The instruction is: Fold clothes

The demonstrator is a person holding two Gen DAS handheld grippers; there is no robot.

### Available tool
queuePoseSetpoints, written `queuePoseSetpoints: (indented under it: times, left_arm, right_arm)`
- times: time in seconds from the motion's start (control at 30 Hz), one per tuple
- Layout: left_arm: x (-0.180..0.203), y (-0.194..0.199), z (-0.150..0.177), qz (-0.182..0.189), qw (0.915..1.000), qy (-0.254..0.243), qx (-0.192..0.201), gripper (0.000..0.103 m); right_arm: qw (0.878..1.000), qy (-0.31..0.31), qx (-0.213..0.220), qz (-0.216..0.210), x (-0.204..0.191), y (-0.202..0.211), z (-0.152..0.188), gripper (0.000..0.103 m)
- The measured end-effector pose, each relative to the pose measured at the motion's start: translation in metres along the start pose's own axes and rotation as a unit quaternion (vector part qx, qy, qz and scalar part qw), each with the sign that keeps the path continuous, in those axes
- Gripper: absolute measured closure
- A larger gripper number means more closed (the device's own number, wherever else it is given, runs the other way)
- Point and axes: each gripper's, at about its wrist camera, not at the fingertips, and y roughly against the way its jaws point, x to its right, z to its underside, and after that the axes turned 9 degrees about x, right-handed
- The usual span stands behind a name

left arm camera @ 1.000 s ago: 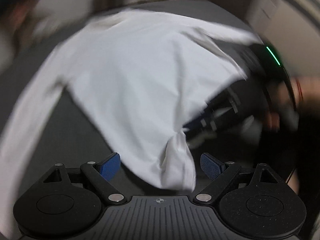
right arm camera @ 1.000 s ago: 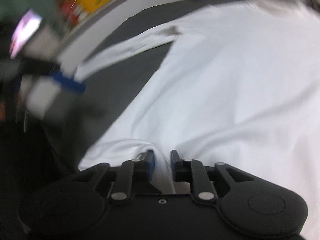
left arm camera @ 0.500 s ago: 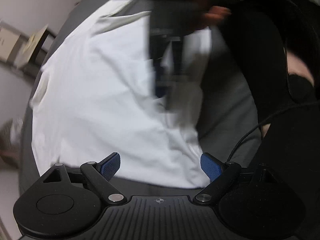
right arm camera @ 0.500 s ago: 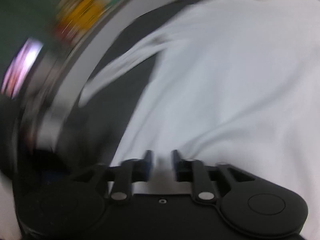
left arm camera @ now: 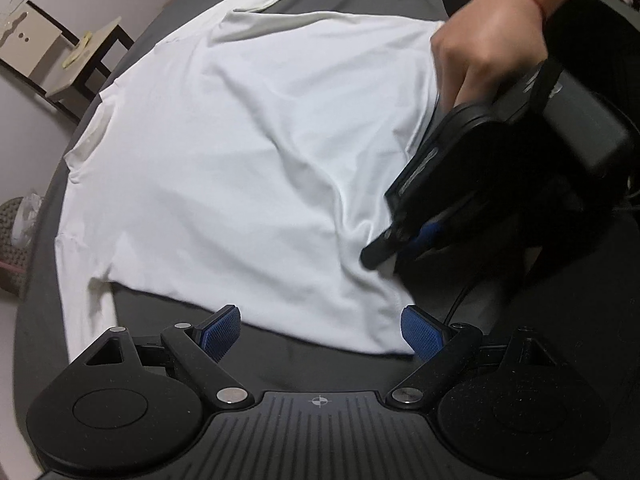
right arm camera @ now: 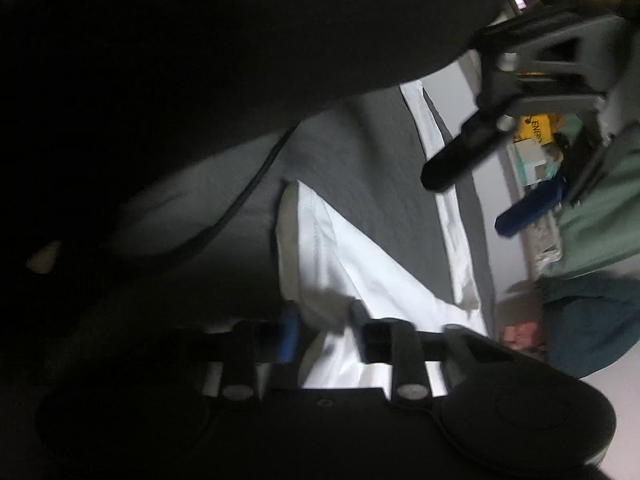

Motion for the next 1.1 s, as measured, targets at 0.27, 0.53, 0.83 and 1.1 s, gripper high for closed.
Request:
queuePoseSetpoints:
  times: [0.27, 0.53, 0.83, 1.1]
  left_arm:
    - [0.012, -0.017, 0.01, -0.032, 0.9985, -0.039, 0.023, 0.014]
    - [0.018, -0.041, 0.002, -0.134, 0.9834, -0.095, 0.076, 0.014]
    - [-0.004, -0.016, -0.005, -0.104, 0.984, -0.05, 0.136, 0.021]
    - [0.011, -0.029, -0.015, -0.132, 0.983, -0.064, 0.111, 0.032]
  right_arm:
    - [0.864, -0.504, 0.005, -0.019, 0.117, -0.005, 0.069, 0.095]
    - [0.704, -0.708, 0.018, -0.059, 0.151, -0.015, 0.141, 0.095]
    - [0.742, -0.666, 0.021, -0.076, 0.143, -0.003, 0.135, 0.095]
    - [0.693, -0.718, 0.016, -0.07, 0.147, -0.007, 0.148, 0.095]
